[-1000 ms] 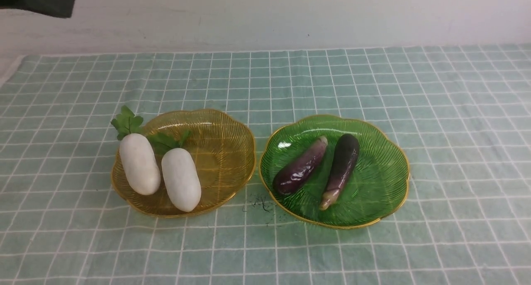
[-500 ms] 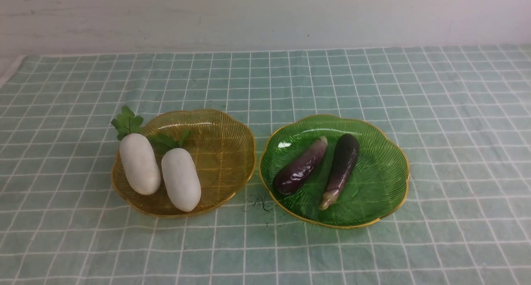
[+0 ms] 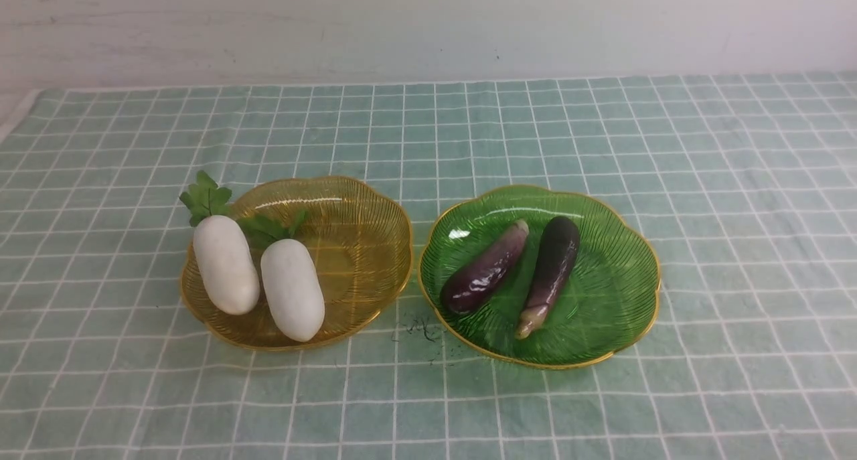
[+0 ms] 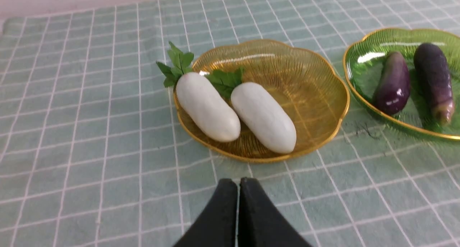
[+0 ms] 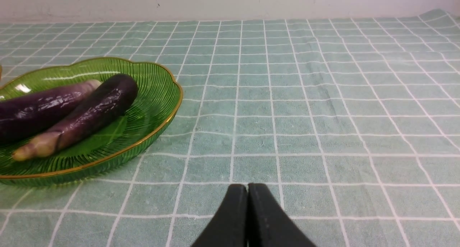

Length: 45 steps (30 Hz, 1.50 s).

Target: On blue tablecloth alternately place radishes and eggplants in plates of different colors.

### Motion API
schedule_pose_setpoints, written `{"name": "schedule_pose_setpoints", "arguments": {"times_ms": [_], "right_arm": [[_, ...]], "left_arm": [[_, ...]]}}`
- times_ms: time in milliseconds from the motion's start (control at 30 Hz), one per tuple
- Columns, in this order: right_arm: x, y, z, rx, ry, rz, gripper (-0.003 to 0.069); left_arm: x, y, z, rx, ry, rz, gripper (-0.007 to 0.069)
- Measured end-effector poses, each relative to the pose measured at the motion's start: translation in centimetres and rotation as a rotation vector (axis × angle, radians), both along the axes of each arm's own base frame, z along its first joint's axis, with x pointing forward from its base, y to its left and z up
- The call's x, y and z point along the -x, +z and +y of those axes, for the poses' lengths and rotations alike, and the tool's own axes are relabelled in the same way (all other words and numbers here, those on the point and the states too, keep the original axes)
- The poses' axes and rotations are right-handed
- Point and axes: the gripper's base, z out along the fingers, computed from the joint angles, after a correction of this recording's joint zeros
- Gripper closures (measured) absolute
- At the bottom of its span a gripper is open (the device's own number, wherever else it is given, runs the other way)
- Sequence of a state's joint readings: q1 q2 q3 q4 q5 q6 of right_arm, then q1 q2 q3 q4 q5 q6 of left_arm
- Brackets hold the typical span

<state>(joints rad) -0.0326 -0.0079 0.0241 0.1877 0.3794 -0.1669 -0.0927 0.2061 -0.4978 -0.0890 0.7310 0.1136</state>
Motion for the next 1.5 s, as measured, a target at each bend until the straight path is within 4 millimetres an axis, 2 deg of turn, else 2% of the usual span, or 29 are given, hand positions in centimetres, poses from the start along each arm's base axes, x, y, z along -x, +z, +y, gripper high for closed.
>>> {"name": "schedule_pose_setpoints", "arguments": {"times_ms": [233, 467, 633, 1000, 1233, 1500], "right_arm": [[0.0, 0.0, 0.0, -0.002, 0.0, 0.001, 0.0673], [0.0, 0.0, 0.0, -0.003, 0.0, 0.001, 0.0673], [0.0, 0.0, 0.0, -0.003, 0.0, 0.001, 0.0673], [0.0, 0.0, 0.0, -0.004, -0.001, 0.001, 0.0673], [0.0, 0.0, 0.0, -0.004, -0.001, 0.001, 0.0673], [0.0, 0.0, 0.0, -0.005, -0.001, 0.0, 0.0673]], "left_arm": [[-1.9, -3.1, -0.1, 0.082, 0.024, -0.156, 0.0632], [-2.4, -5.2, -0.1, 0.076, 0.031, -0.146, 0.0632], [-2.4, -6.4, -0.1, 0.069, 0.028, -0.084, 0.0632], [-2.3, -7.0, -0.1, 0.043, 0.023, -0.044, 0.0632], [-1.8, -10.2, 0.3, -0.042, 0.039, -0.043, 0.0632], [-1.4, -12.2, 0.8, -0.005, 0.123, -0.124, 0.0632]]}}
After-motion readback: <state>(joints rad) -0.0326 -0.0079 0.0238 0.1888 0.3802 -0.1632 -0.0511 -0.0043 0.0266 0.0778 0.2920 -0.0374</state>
